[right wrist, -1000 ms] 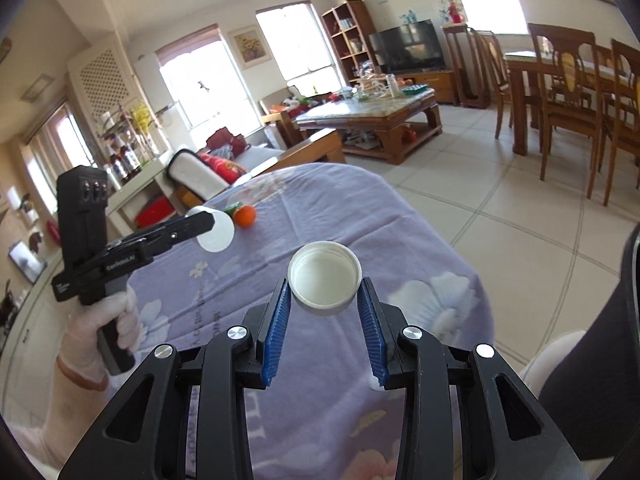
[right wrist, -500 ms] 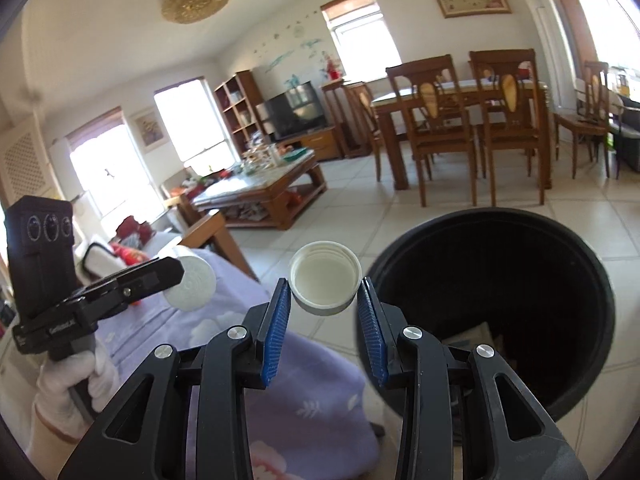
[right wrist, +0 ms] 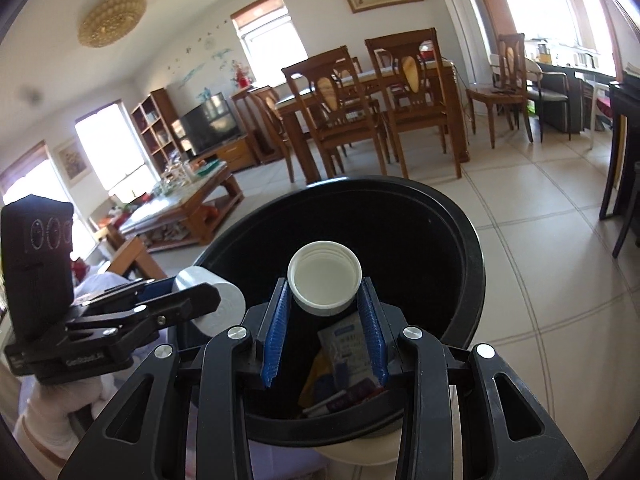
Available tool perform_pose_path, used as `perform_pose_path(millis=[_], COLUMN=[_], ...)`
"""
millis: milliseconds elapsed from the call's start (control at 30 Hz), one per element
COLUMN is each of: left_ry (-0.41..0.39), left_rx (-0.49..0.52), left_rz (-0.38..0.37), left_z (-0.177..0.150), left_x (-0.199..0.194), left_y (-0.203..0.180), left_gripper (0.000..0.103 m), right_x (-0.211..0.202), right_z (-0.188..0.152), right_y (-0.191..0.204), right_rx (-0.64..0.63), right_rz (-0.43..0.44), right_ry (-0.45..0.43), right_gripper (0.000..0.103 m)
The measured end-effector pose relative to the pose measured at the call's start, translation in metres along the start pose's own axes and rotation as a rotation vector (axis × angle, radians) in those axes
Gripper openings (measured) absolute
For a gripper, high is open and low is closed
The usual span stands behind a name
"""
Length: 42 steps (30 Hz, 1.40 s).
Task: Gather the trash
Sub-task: 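Carry the white cup and cap over the black bin, then open both tools to drop the cup and cap into the bin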
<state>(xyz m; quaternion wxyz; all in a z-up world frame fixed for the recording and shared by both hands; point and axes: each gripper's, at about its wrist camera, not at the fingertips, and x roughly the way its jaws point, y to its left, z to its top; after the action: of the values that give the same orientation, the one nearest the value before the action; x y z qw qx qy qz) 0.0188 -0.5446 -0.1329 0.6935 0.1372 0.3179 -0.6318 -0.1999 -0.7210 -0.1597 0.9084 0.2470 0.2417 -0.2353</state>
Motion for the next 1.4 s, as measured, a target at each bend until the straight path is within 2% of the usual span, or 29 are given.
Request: perform_pose_path(millis=[500,567,667,833,867,900,1000,1133,1300,1400], left_ry=[0.048,0.046,0.037,0.005,-0.003,-0.016,-0.059,-0.097,-0.132,-0.129], left_rx=[0.063,0.073,0.084,0.101,0.101,0.101,0.099,0.085,0.017,-0.031], left_rz=[0.056,0.063,0.077,0.088,0.092,0.095,0.108,0.158,0.271,0.388], left_z=[0.002,0.003,0.002,0.000,-0.001,-0.001,-0.006,-0.020,-0.048,-0.074], left_x=[0.018,0.017,0.015,-0.003,-0.007,-0.015,-0.042,-0.093,-0.175,-0.228], left_y=[-0.011,-0.013,-0.017,-0.022,-0.022,-0.022,-0.022,-0.012,0.025,0.061], left_gripper=[0.049,0.050,0.061,0.062,0.065,0.070,0.074,0.079,0.080,0.081], right_x=[0.013,0.013,0.014,0.008,0.006,0.004,-0.003,-0.008,0.002,0.013], right_z=[-0.005,-0.005,-0.002,0.000,0.001,0.002,0.005,0.008,0.004,-0.002], right_y=[0.007,0.008,0.007,0.015,0.017,0.020,0.037,0.080,0.171,0.236], right_rx=[-0.005,-0.001,0.002,-0.001,-0.002,-0.005,-0.026,-0.099,-0.240,-0.335], right_rz=[-0.024,-0.027,-0.032,-0.040,-0.041,-0.040,-0.019,0.037,0.148,0.230], right_ry=[0.026,0.026,0.027,0.017,0.012,0.007,-0.003,-0.001,0.047,0.080], right_gripper=[0.036,0.041,0.049,0.053,0.056,0.057,0.058,0.060,0.060,0.063])
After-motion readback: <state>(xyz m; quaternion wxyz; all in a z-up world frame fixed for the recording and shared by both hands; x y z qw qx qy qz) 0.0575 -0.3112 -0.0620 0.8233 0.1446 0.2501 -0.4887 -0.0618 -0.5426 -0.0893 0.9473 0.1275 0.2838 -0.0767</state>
